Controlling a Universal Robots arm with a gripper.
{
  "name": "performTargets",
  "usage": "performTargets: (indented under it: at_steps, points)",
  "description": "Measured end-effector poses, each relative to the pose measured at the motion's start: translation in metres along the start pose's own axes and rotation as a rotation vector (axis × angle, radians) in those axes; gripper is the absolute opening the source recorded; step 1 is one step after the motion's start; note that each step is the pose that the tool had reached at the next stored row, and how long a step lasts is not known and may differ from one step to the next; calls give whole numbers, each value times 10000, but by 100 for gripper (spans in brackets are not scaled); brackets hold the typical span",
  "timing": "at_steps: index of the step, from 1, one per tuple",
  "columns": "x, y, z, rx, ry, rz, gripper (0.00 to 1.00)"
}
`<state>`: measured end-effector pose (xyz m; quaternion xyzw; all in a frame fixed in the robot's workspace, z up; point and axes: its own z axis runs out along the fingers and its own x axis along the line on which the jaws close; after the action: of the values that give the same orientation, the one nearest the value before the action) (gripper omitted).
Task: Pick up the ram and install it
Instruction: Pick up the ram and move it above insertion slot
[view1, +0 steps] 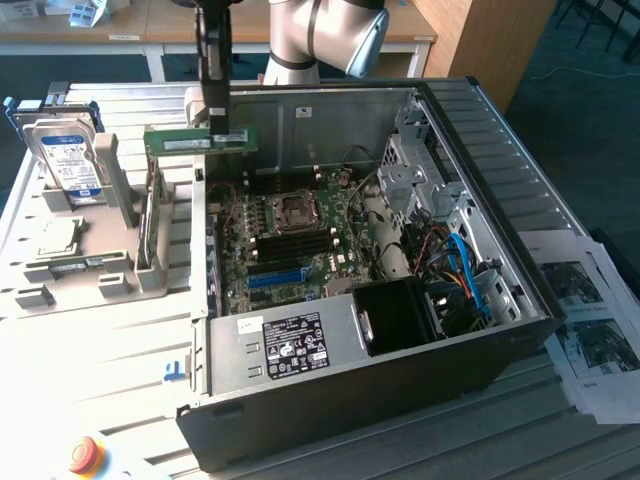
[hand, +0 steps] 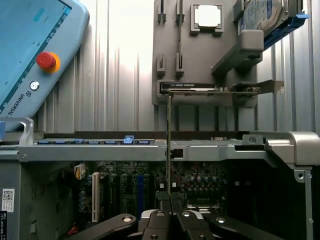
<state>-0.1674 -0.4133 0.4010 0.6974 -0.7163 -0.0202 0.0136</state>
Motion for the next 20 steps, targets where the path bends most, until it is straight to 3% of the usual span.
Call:
performTargets:
  at_steps: [20]
  points:
    - [-20,-726,-34,0,-1,1,11]
